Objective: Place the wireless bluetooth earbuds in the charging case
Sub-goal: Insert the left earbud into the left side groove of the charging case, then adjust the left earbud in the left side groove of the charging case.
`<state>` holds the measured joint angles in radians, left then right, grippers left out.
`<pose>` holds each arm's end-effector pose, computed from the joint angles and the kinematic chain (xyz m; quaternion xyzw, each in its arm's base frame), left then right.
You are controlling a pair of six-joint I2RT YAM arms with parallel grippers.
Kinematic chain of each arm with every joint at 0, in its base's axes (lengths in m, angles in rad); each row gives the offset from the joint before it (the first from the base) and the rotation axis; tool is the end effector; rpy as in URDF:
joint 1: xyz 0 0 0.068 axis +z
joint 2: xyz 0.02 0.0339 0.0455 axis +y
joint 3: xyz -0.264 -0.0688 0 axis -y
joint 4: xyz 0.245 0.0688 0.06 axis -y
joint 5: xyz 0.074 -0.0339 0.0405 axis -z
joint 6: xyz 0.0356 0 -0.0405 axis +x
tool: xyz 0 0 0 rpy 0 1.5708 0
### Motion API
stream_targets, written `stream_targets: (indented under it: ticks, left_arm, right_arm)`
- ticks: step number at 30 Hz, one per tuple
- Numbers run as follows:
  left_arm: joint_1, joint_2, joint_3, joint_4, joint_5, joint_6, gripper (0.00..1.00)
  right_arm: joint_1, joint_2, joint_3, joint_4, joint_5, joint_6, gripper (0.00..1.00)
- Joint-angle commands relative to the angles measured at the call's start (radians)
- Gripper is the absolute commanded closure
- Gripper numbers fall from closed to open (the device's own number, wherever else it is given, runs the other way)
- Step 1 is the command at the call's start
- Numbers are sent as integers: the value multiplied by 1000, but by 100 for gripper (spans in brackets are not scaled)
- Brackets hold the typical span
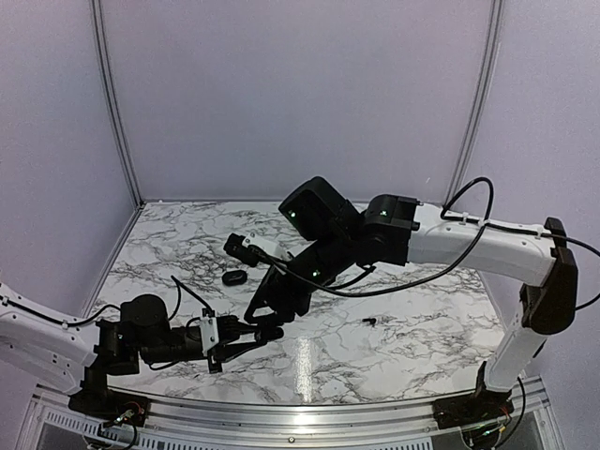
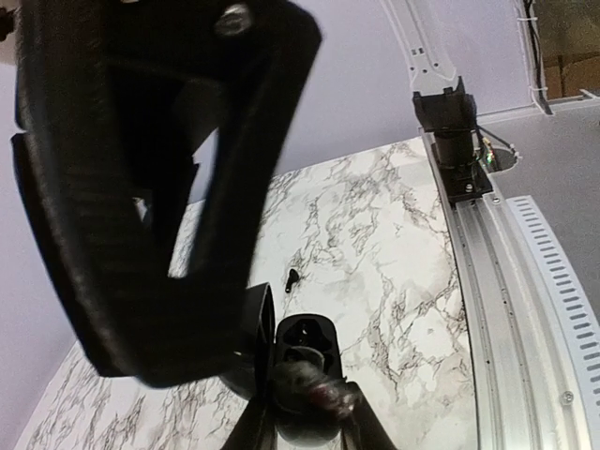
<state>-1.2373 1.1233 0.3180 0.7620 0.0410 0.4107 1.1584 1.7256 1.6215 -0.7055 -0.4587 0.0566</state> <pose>0.0733 -0.2162 0.2117 0.5396 0.4801 -0.2913 0.6273 0.1393 0.3578 0.3319 -0.5452 0.7262 0.3798 0.1765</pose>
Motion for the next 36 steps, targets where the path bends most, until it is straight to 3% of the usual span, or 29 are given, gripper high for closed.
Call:
stream_targets:
  ticks: [1, 13, 21, 36]
  left_arm:
    - [-2, -16, 0, 51, 77, -9, 100]
    - [44, -43, -8, 64, 77, -100, 100]
    - [96, -54, 0, 86, 50, -203, 100]
    - [109, -51, 21, 86, 32, -266, 100]
  right_arm:
    - [-5, -27, 16, 65, 38, -2, 54]
    - [-5, -128, -41, 106, 83, -46, 55]
    - [14, -189, -123, 177, 92, -51, 65]
    - [87, -107, -74, 183, 336, -97, 69]
